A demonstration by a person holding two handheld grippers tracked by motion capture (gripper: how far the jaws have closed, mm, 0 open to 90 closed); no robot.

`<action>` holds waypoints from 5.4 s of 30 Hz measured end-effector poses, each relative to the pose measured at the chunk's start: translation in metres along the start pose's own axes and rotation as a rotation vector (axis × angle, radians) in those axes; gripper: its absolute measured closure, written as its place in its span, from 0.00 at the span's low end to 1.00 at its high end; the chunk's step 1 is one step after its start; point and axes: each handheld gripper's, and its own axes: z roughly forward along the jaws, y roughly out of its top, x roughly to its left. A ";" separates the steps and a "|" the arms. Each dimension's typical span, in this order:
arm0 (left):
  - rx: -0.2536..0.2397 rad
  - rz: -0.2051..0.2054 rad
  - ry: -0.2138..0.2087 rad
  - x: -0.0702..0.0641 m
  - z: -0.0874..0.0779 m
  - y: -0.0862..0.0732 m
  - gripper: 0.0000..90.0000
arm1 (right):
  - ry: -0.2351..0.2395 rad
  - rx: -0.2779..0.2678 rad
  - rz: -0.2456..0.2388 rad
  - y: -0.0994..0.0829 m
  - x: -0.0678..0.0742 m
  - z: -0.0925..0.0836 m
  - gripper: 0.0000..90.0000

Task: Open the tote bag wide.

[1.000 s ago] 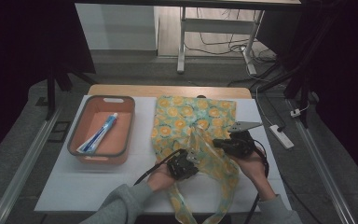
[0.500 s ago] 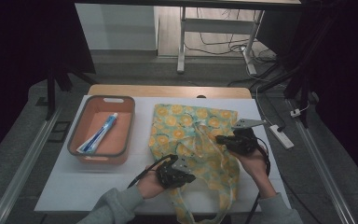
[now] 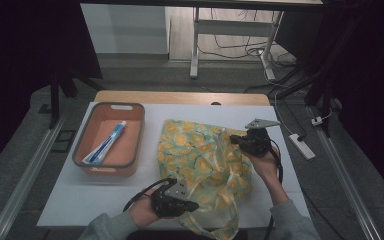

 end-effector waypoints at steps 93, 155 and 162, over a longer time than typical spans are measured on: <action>-0.068 -0.400 0.335 0.112 -0.032 -0.008 0.98 | 0.274 0.160 -0.284 -0.025 0.124 -0.065 0.51; -0.227 -0.307 0.300 0.086 -0.064 0.005 0.43 | 0.198 0.010 0.013 0.011 0.031 -0.018 0.98; -0.232 -0.286 0.286 0.076 -0.079 0.008 0.35 | 0.178 0.012 0.044 0.010 0.027 -0.008 0.98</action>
